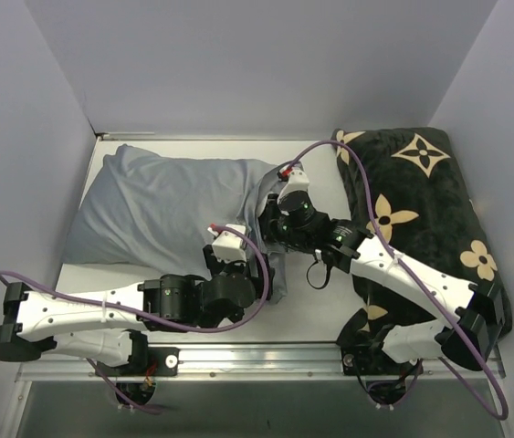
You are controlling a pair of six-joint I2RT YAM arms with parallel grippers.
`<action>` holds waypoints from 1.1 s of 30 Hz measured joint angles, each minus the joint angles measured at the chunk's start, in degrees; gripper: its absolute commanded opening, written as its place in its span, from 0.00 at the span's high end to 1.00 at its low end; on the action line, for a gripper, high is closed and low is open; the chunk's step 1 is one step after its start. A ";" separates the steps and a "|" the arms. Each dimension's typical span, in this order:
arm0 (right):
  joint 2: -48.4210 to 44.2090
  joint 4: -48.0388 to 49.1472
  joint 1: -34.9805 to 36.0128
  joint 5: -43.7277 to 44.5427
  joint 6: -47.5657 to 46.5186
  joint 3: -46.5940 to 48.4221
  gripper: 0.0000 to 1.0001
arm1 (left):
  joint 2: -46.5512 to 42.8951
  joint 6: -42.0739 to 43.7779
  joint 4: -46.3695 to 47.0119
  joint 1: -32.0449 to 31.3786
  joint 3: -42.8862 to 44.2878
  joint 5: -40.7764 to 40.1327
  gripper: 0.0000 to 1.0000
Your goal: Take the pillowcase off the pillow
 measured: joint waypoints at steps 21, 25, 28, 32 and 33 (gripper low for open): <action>5.03 -9.90 -1.25 -0.02 -1.55 10.27 1.00 | 3.37 -13.22 18.23 -1.77 -21.73 5.70 1.00; 5.38 -13.14 -4.07 -2.49 -1.62 12.00 1.00 | 4.46 -16.76 20.48 -1.99 -26.05 6.49 1.00; 5.53 -15.34 -6.60 -5.01 -1.53 12.57 1.00 | 4.52 -19.91 21.09 -2.21 -27.36 6.49 1.00; 5.53 -16.98 -8.31 -6.82 -1.14 12.61 1.00 | 5.31 -22.49 20.61 -2.14 -27.04 6.16 1.00; 5.53 -17.07 -8.33 -7.04 -1.11 12.61 1.00 | 6.23 -22.47 20.24 -2.05 -26.49 6.14 1.00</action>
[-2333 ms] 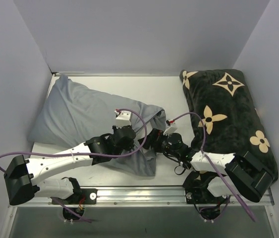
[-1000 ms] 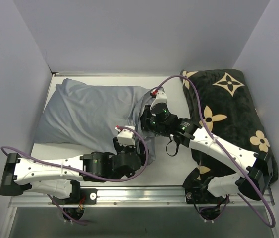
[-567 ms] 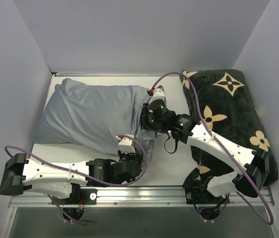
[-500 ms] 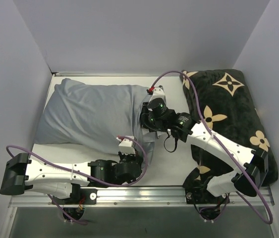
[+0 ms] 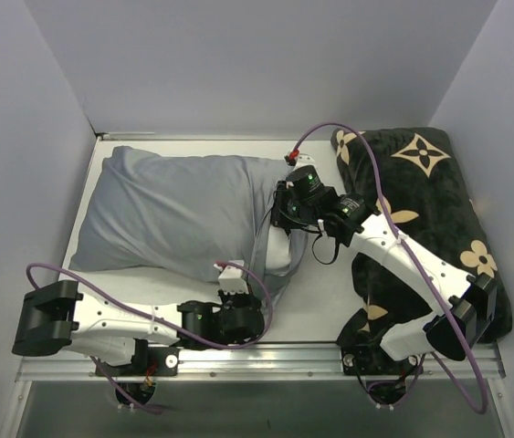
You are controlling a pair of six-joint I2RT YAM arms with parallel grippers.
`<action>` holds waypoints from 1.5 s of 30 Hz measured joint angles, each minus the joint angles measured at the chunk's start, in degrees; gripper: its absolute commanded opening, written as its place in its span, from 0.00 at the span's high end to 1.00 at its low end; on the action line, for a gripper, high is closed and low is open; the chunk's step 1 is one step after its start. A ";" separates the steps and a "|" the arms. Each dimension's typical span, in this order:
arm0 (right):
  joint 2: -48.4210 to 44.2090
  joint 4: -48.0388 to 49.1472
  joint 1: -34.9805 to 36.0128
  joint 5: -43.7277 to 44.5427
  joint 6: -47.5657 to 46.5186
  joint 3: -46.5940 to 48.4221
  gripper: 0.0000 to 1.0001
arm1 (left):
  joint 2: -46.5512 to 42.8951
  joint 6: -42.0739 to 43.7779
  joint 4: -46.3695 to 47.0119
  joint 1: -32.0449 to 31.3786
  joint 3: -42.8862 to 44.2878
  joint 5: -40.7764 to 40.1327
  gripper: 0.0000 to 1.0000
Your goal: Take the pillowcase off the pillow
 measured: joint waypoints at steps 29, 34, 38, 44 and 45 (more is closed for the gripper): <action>7.58 -16.63 -5.05 -6.12 1.05 17.09 1.00 | 13.60 2.08 3.58 5.53 3.72 4.07 1.00; 4.66 -12.13 -5.62 -6.62 2.05 13.38 1.00 | 5.46 2.36 6.08 14.93 -2.29 10.27 1.00; -1.38 -5.44 -5.42 -6.80 3.67 5.97 1.00 | 0.17 4.00 5.64 22.86 -3.41 15.98 1.00; -8.96 3.37 0.02 -4.76 6.14 -6.08 1.00 | -4.35 7.43 4.61 40.15 -3.39 22.71 1.00; -9.35 4.42 1.64 -4.35 6.38 -7.52 1.00 | -4.55 8.26 4.13 42.93 -3.32 23.87 1.00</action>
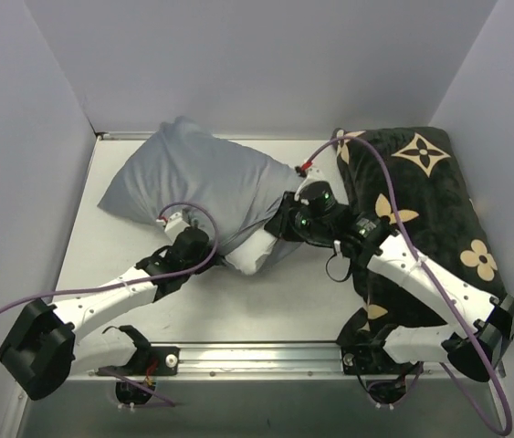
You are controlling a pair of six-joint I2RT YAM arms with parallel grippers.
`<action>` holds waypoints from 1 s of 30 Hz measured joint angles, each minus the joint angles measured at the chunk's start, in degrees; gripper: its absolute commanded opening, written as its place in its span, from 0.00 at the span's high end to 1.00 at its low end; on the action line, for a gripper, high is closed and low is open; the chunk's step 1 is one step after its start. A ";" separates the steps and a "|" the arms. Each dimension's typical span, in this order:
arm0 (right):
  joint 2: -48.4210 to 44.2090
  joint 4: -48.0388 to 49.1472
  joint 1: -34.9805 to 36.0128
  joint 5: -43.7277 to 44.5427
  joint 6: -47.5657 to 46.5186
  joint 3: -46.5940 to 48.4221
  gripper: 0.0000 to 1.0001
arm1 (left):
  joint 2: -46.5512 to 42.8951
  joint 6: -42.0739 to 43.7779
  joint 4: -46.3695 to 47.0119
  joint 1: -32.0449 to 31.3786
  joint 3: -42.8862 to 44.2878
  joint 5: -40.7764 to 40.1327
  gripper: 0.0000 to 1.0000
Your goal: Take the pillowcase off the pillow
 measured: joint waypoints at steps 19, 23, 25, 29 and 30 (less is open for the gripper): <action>11.34 7.85 4.35 -2.71 1.20 0.02 1.00 | -19.54 11.76 -23.63 0.07 5.53 0.22 0.24; 14.40 8.11 2.64 -5.64 1.84 3.82 1.00 | -23.71 13.60 -27.58 -0.28 9.35 0.63 0.31; 15.45 8.11 1.88 -6.84 2.34 5.55 1.00 | -25.62 14.53 -28.37 -0.50 10.32 1.79 0.32; 17.25 8.02 1.03 -8.52 2.89 8.76 1.00 | -28.55 16.04 -29.77 -1.29 11.80 4.37 0.28; 17.59 8.00 0.96 -8.83 2.95 9.42 1.00 | -29.16 16.41 -30.45 -1.57 12.39 4.81 0.26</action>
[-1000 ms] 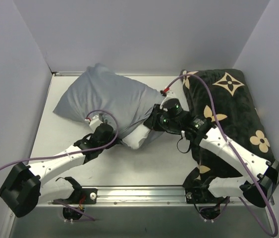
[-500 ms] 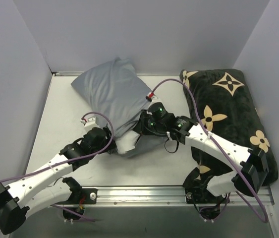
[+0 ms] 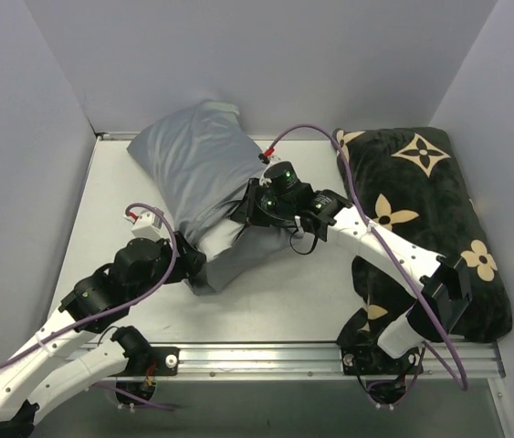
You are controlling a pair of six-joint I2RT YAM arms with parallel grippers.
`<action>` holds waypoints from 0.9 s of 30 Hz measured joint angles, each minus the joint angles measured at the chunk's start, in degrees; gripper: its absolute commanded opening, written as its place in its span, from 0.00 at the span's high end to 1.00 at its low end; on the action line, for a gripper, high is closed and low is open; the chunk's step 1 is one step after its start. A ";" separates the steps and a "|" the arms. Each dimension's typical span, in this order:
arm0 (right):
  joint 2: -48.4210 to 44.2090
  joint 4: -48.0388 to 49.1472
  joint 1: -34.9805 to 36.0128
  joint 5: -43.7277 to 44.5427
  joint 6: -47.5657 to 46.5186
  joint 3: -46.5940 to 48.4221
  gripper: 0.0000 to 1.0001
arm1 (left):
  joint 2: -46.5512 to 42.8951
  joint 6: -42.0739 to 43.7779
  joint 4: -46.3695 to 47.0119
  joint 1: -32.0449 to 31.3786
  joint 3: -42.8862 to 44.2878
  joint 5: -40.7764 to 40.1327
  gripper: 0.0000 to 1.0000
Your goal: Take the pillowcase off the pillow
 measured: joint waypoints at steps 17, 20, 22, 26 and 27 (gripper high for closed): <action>1.46 -1.90 -0.04 -0.63 1.16 3.82 1.00 | 0.04 0.28 5.62 -3.74 -4.66 2.69 0.36; 1.49 -2.05 -0.04 -0.61 1.16 4.55 1.00 | 0.11 -0.81 7.52 -7.54 -6.95 2.73 0.33; 1.49 -2.03 -0.04 -0.55 1.16 5.16 1.00 | 0.33 -1.73 8.52 -9.90 -8.44 2.62 0.29; 1.51 -2.08 -0.02 -0.15 1.14 6.21 1.00 | 1.70 -3.76 9.55 -14.12 -9.64 0.42 0.26; 1.51 -2.08 -0.02 -0.09 1.11 6.40 1.00 | 1.99 -4.70 9.94 -14.56 -9.92 -0.70 0.29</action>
